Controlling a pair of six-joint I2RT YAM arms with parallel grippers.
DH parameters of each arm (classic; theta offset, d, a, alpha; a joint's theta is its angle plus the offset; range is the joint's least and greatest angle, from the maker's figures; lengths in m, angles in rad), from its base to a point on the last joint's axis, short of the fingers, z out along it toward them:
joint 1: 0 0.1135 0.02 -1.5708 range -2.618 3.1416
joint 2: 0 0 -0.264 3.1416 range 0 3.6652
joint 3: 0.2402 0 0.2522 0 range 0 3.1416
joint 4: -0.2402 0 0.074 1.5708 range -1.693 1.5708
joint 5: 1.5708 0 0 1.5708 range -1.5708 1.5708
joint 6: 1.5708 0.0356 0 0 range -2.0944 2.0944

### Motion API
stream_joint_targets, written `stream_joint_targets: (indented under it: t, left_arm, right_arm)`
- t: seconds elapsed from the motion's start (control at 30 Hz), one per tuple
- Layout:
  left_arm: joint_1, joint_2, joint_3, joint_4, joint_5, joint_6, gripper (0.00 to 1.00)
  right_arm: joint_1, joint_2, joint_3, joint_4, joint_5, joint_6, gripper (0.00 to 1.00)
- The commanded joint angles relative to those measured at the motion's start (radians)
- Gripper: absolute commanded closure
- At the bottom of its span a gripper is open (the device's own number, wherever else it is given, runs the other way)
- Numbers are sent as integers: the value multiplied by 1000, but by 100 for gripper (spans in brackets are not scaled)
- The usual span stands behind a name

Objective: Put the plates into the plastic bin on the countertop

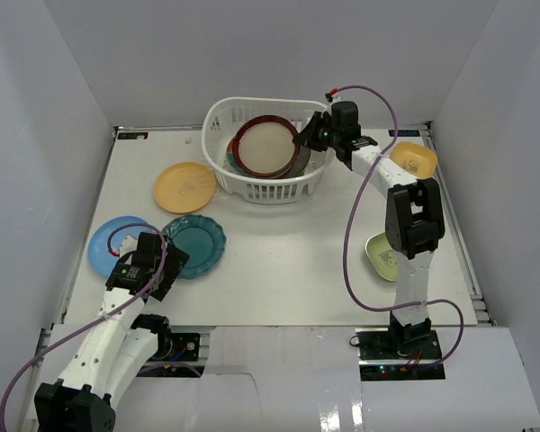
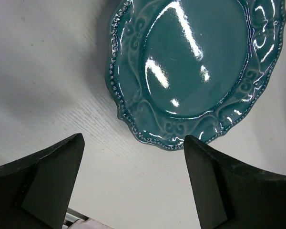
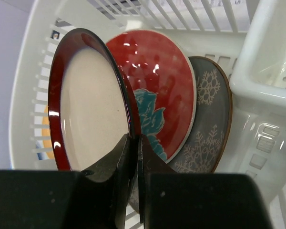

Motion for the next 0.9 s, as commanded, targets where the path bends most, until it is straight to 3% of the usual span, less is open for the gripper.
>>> stream_joint_targets:
  t: [0.0, 0.2, 0.33, 0.47, 0.7, 0.87]
  left_arm:
    - [3, -38, -39, 44, -18, -77, 5]
    - [3, 31, -120, 110, -10, -120, 5]
    - [3, 68, -183, 240, -16, -135, 5]
    - [3, 60, -235, 365, -16, -138, 5]
    - [3, 48, -313, 469, -14, -148, 11]
    - [3, -19, -395, 495, -34, -148, 24]
  right_arm:
    - [13, 7, 155, 93, -47, 32, 92]
    - [13, 82, 199, 68, -23, 24, 89]
    - [13, 105, 194, 68, -32, 23, 85]
    - [9, 110, 173, 70, -35, 20, 70]
    - [-4, 16, 98, 67, -32, -11, 22]
    - [-11, -161, -40, 74, -73, -35, 7]
